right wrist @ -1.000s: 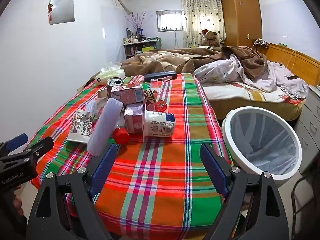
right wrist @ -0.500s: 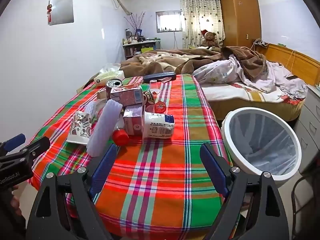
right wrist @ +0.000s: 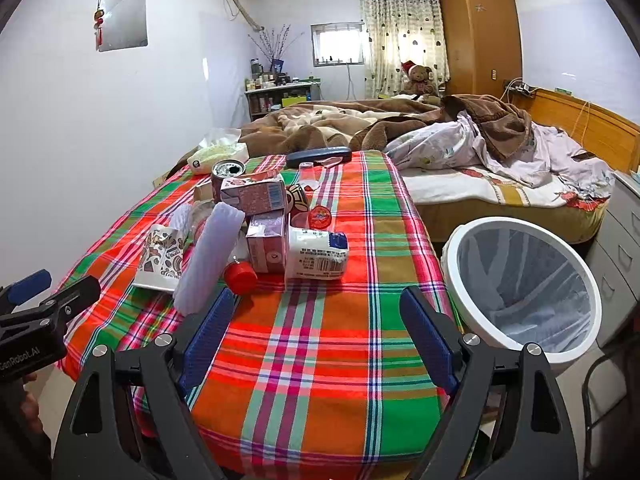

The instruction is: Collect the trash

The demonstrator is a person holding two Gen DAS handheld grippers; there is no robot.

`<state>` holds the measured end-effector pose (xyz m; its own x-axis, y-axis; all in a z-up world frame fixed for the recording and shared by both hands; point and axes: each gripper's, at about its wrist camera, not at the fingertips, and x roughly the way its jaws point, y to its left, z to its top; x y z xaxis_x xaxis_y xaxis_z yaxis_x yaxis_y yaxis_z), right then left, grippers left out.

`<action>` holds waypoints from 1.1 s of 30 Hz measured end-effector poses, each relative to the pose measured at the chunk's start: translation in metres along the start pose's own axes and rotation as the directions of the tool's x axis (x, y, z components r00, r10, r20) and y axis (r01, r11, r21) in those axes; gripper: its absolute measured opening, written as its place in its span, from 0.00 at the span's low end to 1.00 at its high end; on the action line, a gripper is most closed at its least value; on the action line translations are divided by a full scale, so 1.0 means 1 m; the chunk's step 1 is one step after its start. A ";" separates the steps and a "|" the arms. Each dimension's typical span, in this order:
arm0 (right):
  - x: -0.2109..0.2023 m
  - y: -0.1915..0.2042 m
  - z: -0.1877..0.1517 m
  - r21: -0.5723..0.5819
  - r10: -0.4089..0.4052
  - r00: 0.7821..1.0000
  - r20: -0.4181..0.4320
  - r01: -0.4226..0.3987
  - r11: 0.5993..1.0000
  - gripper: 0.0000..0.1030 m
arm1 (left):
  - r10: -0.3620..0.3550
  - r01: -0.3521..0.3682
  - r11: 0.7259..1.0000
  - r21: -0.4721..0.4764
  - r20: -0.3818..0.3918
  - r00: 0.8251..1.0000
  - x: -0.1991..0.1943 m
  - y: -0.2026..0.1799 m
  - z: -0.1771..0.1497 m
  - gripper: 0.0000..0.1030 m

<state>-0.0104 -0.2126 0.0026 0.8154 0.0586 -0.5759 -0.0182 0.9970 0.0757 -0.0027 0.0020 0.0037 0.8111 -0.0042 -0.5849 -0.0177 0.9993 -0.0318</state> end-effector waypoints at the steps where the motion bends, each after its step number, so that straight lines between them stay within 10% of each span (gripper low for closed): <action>1: 0.000 0.000 0.000 0.003 -0.001 1.000 0.002 0.001 1.000 0.84 | -0.001 0.001 1.000 0.001 0.000 1.000 0.000 0.000 0.000 0.98; 33: -0.002 -0.003 0.001 0.007 -0.010 1.000 0.008 0.010 1.000 0.84 | 0.005 -0.005 1.000 0.003 0.002 1.000 -0.005 0.002 0.000 0.98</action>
<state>-0.0115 -0.2159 0.0050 0.8202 0.0479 -0.5701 -0.0060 0.9972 0.0752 -0.0062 0.0040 0.0065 0.8121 0.0007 -0.5836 -0.0197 0.9995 -0.0261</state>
